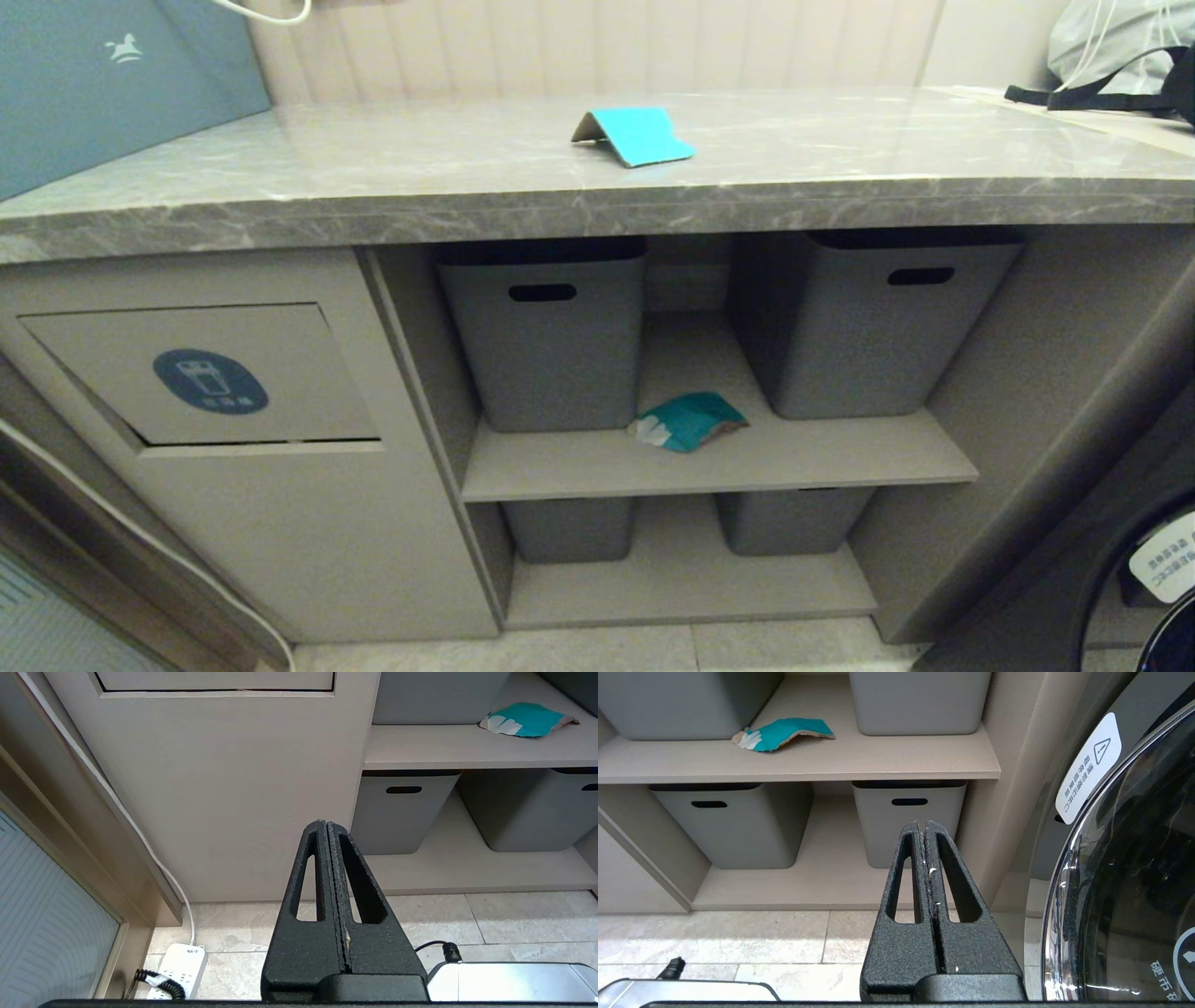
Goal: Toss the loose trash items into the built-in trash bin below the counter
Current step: Pick up the garbage
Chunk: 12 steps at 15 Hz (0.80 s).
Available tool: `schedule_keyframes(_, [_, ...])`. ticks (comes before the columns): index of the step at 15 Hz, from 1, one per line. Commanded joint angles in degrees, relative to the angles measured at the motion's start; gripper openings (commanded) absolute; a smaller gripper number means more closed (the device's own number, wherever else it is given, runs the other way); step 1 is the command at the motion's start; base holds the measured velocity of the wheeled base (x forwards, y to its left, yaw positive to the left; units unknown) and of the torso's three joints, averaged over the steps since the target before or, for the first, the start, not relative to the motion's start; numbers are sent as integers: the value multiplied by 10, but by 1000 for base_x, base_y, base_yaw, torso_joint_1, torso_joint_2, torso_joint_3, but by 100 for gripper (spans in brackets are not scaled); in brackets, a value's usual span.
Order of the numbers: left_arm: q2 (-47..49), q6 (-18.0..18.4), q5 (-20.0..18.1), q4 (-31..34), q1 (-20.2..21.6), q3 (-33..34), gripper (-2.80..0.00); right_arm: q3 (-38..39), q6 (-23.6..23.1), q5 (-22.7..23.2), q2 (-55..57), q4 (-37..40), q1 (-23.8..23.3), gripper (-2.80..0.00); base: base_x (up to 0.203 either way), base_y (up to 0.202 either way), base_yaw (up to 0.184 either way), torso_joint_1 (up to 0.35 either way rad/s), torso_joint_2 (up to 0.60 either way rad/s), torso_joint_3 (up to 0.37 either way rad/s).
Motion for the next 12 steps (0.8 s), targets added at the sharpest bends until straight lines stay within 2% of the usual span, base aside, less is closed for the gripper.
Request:
schedule_keyframes(1, [1, 0, 0, 0, 0, 0, -280, 0, 0, 0, 0, 0, 0, -280, 0, 0, 0, 0, 0, 0])
schedule_keyframes(7, [1, 2, -1, 0, 0, 0, -280, 1, -3, 0, 0, 0, 0, -280, 0, 0, 0, 5, -19, -15])
schedule_keyframes(10, [1, 1, -1, 0, 0, 0, -280, 0, -1, -1, 0, 0, 0, -280, 0, 0, 0, 58, -209, -247])
schedule_keyframes(12, [1, 1, -1, 0, 0, 0, -280, 0, -1, -1, 0, 0, 0, -280, 0, 0, 0, 161, -448, -298])
